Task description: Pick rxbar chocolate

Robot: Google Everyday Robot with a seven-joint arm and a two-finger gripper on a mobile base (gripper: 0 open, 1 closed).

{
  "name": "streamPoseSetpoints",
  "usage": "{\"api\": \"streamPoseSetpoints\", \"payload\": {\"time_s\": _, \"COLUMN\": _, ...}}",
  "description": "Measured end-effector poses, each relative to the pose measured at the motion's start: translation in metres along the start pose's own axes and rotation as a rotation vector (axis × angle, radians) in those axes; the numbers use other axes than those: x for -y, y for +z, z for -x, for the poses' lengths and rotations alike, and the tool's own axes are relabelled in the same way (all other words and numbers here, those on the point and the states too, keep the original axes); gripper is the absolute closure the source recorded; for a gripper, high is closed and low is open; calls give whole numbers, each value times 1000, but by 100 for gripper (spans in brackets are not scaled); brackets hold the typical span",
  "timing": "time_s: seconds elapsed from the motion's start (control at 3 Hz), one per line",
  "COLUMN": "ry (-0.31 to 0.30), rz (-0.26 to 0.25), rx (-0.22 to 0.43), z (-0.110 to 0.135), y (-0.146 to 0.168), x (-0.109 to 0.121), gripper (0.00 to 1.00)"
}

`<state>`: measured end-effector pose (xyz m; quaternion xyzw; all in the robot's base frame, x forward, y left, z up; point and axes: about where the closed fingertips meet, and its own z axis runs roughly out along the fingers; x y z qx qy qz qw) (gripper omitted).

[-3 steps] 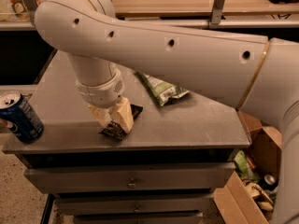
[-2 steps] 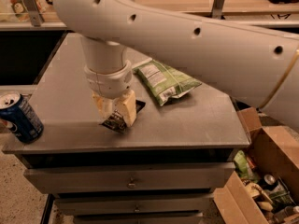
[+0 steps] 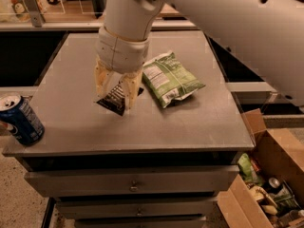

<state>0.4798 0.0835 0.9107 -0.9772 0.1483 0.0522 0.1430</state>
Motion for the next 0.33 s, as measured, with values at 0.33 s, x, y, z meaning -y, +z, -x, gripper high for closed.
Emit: {"api": "streamPoseSetpoints", "payload": {"time_s": 0.33, "ry": -48, "rz": -147, "rx": 51, "z": 10, "y": -27, "x": 7, "gripper": 100}}
